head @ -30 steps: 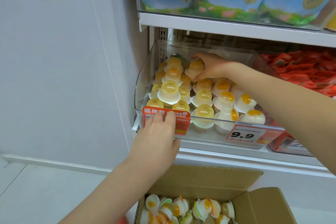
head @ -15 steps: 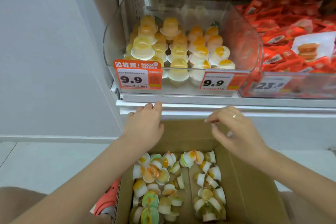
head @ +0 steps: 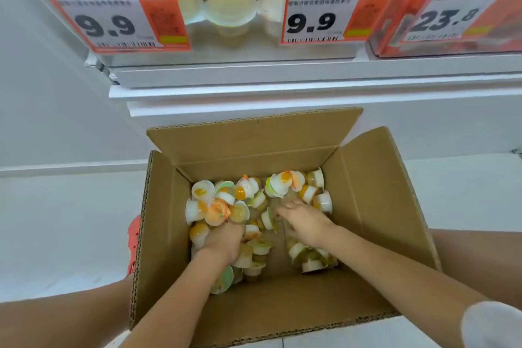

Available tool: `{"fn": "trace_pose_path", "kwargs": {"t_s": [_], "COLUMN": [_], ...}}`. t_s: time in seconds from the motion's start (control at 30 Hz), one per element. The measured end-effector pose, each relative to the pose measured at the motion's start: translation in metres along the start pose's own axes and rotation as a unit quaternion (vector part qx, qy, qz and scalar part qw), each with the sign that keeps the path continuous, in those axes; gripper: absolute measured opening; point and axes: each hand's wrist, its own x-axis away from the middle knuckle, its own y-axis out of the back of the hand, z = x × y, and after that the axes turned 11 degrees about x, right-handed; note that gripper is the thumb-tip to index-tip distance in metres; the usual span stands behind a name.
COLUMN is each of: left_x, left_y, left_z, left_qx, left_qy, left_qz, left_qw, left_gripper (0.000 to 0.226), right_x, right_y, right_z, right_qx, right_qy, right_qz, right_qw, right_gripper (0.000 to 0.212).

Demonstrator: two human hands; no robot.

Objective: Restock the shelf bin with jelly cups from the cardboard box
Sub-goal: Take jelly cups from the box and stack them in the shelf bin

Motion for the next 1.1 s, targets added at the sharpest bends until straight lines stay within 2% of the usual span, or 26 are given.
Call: {"fn": "trace_pose_path", "kwargs": {"t_s": [0.13,0.3,0.43,0.53,0.6,0.7,0.77,0.87,0.93,1.0,1.03,1.1], "left_x": [-0.01,-0.026,-0.034,-0.035,-0.03,-0.02,-0.012,-0.001,0.008,0.017,0.021,0.029], "left_y": [-0.018,-0.031,-0.042,-0.042,-0.037,-0.024,-0.016,-0.008,-0.001,0.012,0.021,0.044], "left_z": [0.007,0.005,0.005,0.015,0.019,0.017,0.015,0.02,0.019,0.017,0.015,0.01], "left_qx": [0.039,0.02,0.058,0.157,0.242,0.408,0.5,0.561,0.63,0.704,0.731,0.77], "left_qy": [0.0,0.019,0.051,0.057,0.053,0.082,0.111,0.151,0.186,0.22,0.225,0.212], "left_qz": [0.04,0.097,0.061,0.056,0.057,0.033,0.022,0.004,-0.012,-0.009,-0.003,0.009], "left_qw": [0.998,0.995,0.995,0.984,0.967,0.909,0.859,0.814,0.754,0.675,0.645,0.602], "left_gripper": [0.055,0.058,0.048,0.047,0.038,0.007,0.012,0.025,0.02,0.02,0.021,0.024], "right_x": [-0.035,-0.06,-0.063,-0.059,-0.058,-0.062,-0.067,-0.066,-0.062,-0.055,-0.05,-0.035], "right_y": [-0.019,-0.035,-0.053,-0.059,-0.059,-0.052,-0.051,-0.052,-0.047,-0.029,-0.015,0.024], "right_z": [0.016,0.025,0.025,0.017,0.017,0.026,0.033,0.038,0.037,0.032,0.03,0.024], "right_qx": [0.088,0.187,0.115,0.049,-0.003,-0.124,-0.166,-0.198,-0.258,-0.359,-0.428,-0.586], "right_qy": [0.044,0.025,-0.048,-0.067,-0.063,-0.086,-0.114,-0.149,-0.178,-0.214,-0.233,-0.263], "right_qz": [0.011,0.015,0.049,0.03,0.04,0.108,0.128,0.113,0.107,0.102,0.091,0.092], "right_qw": [0.995,0.982,0.991,0.996,0.997,0.983,0.971,0.962,0.944,0.903,0.869,0.761], "right_gripper": [0.053,0.057,0.059,0.057,0.064,0.068,0.064,0.048,0.034,0.021,0.017,0.019]}}
